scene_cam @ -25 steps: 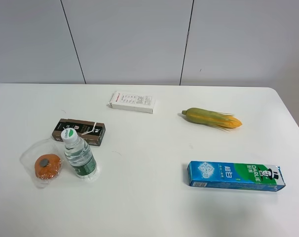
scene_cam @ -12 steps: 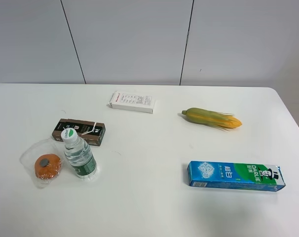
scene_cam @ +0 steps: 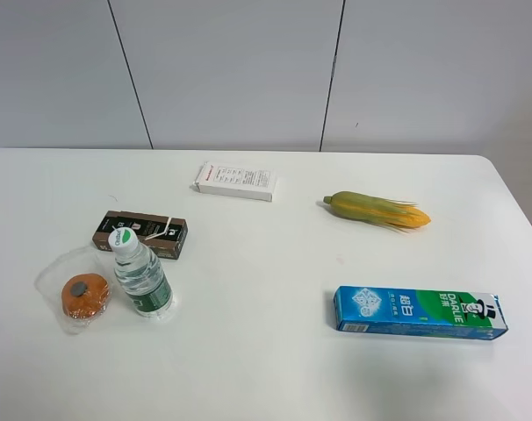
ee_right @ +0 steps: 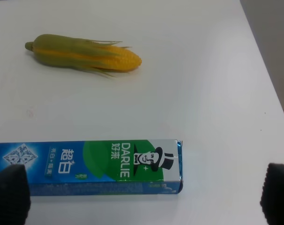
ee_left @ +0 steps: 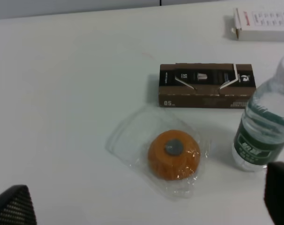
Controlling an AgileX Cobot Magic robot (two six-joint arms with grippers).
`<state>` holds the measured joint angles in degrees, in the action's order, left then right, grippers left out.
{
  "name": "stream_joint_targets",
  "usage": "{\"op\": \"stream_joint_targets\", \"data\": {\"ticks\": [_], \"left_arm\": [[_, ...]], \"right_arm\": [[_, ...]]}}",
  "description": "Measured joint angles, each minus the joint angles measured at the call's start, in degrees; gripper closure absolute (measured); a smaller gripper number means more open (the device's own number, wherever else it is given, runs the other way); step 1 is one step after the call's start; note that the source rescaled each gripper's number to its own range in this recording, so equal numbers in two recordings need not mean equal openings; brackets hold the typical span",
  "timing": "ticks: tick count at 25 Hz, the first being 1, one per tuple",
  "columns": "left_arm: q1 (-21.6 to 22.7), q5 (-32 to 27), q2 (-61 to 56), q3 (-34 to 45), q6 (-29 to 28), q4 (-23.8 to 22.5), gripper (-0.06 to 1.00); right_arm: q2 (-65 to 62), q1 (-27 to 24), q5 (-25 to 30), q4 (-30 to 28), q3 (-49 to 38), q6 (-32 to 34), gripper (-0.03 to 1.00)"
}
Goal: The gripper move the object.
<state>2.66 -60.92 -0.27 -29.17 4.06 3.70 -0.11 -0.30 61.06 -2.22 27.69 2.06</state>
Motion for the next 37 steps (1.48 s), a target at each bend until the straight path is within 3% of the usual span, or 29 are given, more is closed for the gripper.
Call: {"op": "stream_joint_targets", "data": {"ticks": [37], "left_arm": [[0.00,0.00,0.00,0.02,0.00,0.07,-0.06]], "right_arm": [[0.00,0.00,0.00,0.00,0.00,0.00,-0.03]]}}
